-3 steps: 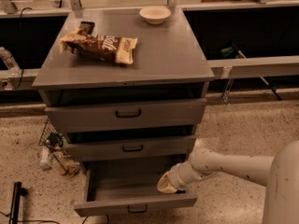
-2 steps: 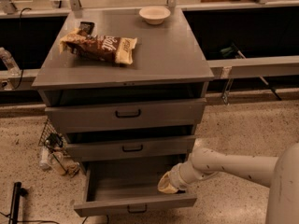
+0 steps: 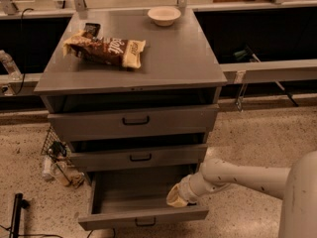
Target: Close bottom drawer
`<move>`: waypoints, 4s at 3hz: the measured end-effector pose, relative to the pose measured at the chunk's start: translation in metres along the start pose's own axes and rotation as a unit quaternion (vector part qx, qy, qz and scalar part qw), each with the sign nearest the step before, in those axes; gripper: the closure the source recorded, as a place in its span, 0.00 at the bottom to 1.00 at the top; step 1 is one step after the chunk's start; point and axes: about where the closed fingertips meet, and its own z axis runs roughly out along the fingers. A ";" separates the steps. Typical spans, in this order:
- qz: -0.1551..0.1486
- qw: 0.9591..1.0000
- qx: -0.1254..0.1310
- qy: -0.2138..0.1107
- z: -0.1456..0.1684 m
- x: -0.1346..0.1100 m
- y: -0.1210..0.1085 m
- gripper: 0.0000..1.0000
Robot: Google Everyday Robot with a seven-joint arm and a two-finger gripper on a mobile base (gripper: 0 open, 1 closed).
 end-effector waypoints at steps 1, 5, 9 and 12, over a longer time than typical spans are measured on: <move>0.009 1.000 -0.009 0.001 0.023 0.024 0.003 1.00; -0.032 0.998 -0.046 0.025 0.132 0.106 0.033 1.00; -0.091 0.992 0.042 0.083 0.160 0.132 -0.024 1.00; -0.104 0.988 0.081 0.075 0.161 0.148 -0.101 1.00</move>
Offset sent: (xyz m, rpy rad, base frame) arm -0.0308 -0.0188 -0.1204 0.0041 0.1394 -0.0223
